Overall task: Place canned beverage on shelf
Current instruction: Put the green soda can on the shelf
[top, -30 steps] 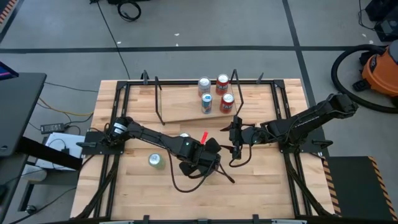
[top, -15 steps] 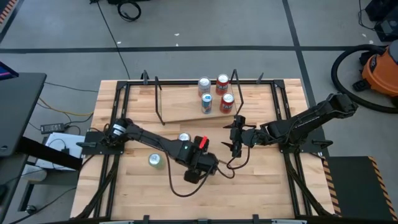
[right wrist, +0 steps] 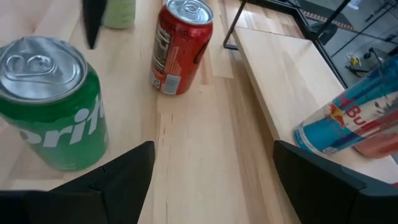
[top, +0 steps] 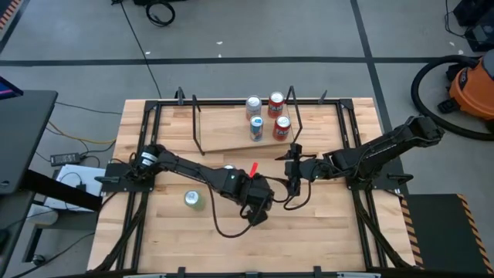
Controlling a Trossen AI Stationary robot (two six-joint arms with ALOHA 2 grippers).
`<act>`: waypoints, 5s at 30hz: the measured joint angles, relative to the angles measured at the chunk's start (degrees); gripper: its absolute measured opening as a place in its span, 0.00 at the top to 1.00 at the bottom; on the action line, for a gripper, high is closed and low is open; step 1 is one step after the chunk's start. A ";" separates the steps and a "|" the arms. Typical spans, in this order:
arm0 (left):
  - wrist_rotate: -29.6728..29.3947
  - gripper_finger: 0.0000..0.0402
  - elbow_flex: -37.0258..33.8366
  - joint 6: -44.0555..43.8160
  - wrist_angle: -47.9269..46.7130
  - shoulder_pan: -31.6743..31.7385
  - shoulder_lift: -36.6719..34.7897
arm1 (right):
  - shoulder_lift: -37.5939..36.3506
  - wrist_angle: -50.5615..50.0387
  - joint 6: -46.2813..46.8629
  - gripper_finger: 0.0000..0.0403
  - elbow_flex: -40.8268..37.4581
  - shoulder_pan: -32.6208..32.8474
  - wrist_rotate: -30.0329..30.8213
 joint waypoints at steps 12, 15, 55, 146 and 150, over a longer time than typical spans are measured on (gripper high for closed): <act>-4.12 0.20 0.02 -3.11 6.04 -0.68 -0.04 | 0.00 0.49 -1.85 0.16 -0.71 0.15 -1.64; -6.10 0.20 0.02 -3.08 6.42 -0.65 -0.04 | 0.00 1.37 -2.03 0.16 -1.58 0.13 -2.46; -16.75 0.20 -0.90 5.64 13.19 -4.38 4.52 | 0.00 1.58 0.77 0.16 -3.26 0.48 -2.07; -7.47 0.60 -34.55 47.53 37.61 0.71 -26.25 | 13.46 20.41 0.93 0.09 -3.30 -8.17 -16.41; -7.75 0.60 -39.46 53.85 38.34 3.22 -31.24 | 12.81 22.54 0.68 0.02 -3.28 -9.49 -17.13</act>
